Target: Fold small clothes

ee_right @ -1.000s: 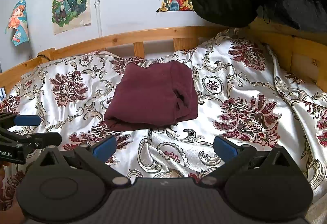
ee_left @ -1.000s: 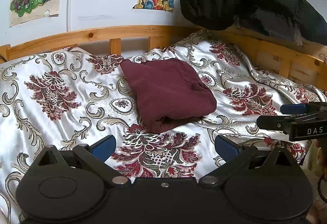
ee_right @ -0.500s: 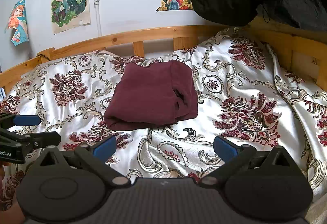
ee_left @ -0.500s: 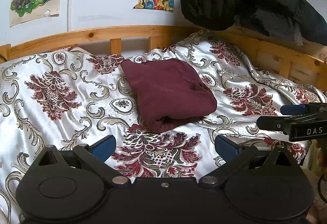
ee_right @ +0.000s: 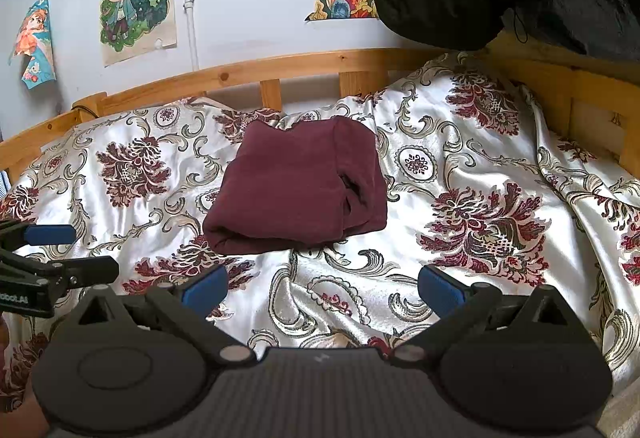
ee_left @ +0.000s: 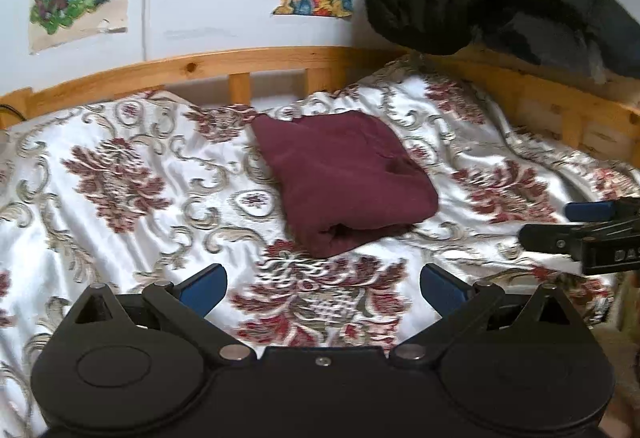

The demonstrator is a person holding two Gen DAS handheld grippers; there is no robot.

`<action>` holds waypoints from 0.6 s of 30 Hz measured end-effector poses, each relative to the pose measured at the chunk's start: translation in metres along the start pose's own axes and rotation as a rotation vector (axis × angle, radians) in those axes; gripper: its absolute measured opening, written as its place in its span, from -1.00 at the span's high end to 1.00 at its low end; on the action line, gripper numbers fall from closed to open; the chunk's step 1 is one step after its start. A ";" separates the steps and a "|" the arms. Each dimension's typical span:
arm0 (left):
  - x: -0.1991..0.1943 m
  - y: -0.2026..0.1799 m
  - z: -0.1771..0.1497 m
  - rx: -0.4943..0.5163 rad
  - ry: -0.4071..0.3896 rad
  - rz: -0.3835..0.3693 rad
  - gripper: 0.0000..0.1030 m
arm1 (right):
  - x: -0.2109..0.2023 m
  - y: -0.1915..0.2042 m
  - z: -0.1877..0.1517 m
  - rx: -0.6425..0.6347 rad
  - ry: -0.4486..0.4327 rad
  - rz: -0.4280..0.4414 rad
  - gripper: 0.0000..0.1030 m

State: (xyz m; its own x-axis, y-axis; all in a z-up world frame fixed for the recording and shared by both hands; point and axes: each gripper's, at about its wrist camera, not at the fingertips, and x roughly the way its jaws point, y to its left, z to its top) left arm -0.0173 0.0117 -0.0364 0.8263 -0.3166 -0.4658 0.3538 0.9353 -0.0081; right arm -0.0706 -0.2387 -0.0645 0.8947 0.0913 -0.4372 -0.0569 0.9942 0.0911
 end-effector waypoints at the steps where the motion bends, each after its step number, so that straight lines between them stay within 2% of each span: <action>1: 0.000 -0.001 0.000 0.010 0.000 0.024 -0.99 | -0.001 0.000 -0.001 0.000 0.001 0.000 -1.00; 4: 0.000 -0.006 0.000 0.039 -0.002 0.091 -0.99 | -0.001 0.000 -0.002 0.001 0.003 0.000 -1.00; 7: -0.001 -0.005 0.000 0.040 -0.005 0.120 -0.99 | -0.001 0.000 -0.002 0.001 0.006 0.000 -1.00; 18: -0.003 -0.008 0.001 0.045 -0.012 0.140 -0.99 | 0.001 0.000 0.000 0.002 0.015 0.001 -1.00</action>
State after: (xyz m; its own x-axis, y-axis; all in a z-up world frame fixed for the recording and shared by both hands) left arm -0.0222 0.0049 -0.0344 0.8738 -0.1858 -0.4493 0.2541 0.9624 0.0960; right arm -0.0698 -0.2382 -0.0651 0.8880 0.0929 -0.4503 -0.0566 0.9940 0.0933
